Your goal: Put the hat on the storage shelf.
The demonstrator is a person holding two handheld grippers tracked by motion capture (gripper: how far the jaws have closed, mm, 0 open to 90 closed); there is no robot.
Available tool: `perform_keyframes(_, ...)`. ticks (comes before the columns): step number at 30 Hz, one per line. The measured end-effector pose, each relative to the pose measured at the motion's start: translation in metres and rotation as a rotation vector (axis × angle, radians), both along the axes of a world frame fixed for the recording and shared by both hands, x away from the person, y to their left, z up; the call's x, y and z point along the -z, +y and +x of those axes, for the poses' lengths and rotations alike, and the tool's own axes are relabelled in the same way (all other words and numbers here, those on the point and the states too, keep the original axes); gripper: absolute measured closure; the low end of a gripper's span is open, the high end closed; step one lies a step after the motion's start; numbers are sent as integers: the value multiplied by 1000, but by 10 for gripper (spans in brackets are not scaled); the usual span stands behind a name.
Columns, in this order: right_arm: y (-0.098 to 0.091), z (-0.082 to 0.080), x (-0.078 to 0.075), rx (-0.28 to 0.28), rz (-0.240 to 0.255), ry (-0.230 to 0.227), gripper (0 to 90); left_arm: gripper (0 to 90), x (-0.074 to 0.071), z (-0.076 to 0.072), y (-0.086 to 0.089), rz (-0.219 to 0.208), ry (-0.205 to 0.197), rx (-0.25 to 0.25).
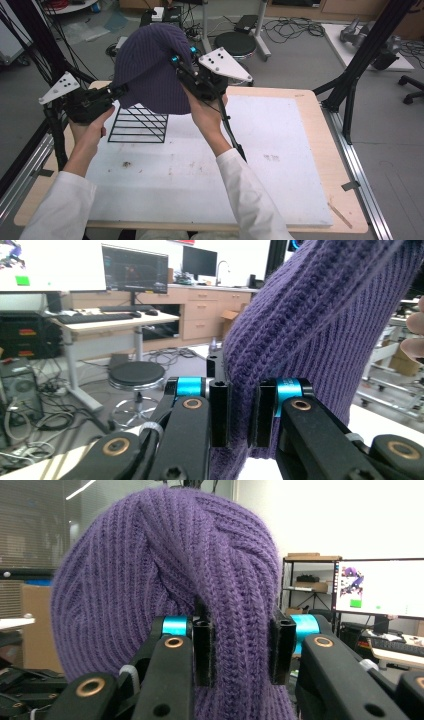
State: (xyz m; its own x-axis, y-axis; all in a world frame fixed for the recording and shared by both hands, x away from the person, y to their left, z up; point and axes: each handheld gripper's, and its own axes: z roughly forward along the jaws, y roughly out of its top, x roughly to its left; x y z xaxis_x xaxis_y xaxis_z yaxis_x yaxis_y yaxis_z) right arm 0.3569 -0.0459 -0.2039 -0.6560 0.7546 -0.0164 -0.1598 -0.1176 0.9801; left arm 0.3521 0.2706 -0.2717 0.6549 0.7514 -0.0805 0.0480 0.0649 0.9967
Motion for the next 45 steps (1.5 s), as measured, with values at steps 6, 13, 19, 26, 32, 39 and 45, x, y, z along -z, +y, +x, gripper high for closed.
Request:
perform_keyframes(6,13,9,-4,12,2,15,717,820,-10,7,13,33,-2,-22)
perform_keyframes(13,28,16,-6,22,-18,21,717,818,-11,15,26,50,1,-29)
perform_keyframes(19,39,20,-3,26,-42,23,716,816,-6,16,37,45,8,-38)
perform_keyframes(26,50,23,5,20,-68,36,714,817,12,18,43,33,23,-56)
perform_keyframes(32,59,27,13,2,-73,57,712,816,19,18,53,21,53,-61)
perform_keyframes(39,70,30,21,-1,-117,73,709,811,36,18,60,21,78,-78)
perform_keyframes(45,80,29,28,-12,-144,93,705,808,46,18,67,5,100,-101)
